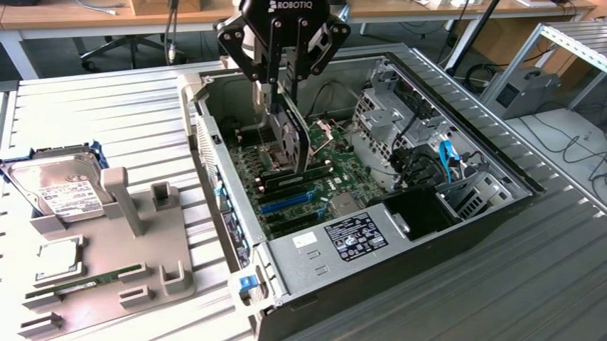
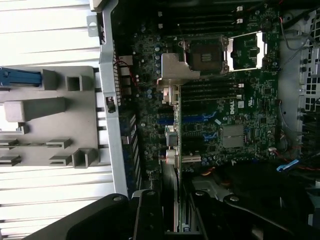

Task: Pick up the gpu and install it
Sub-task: 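Pick up the gpu and move the gpu toward the slot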

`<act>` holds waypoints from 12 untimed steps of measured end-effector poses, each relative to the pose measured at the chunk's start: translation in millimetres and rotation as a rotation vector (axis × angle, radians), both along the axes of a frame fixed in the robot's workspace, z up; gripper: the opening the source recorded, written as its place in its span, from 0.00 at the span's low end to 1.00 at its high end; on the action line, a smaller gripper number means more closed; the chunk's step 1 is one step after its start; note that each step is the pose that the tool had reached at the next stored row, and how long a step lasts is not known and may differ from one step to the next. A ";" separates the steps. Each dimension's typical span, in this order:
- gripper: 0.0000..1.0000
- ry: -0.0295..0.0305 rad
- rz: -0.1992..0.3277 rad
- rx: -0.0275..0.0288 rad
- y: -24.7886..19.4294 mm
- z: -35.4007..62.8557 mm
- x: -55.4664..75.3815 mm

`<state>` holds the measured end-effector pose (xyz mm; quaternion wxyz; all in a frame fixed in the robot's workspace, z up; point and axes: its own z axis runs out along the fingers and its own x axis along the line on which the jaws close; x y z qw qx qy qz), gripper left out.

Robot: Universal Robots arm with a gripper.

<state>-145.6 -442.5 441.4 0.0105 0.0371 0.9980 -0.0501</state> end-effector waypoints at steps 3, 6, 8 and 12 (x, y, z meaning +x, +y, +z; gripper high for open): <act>0.26 0.0000 0.000 0.0001 0.0 0.0 1.8; 0.26 0.0000 0.000 0.0001 0.0 0.0 3.3; 0.26 0.0000 0.000 0.0000 0.0 0.0 4.1; 0.26 -0.0001 0.000 0.0001 0.0 -0.1 6.3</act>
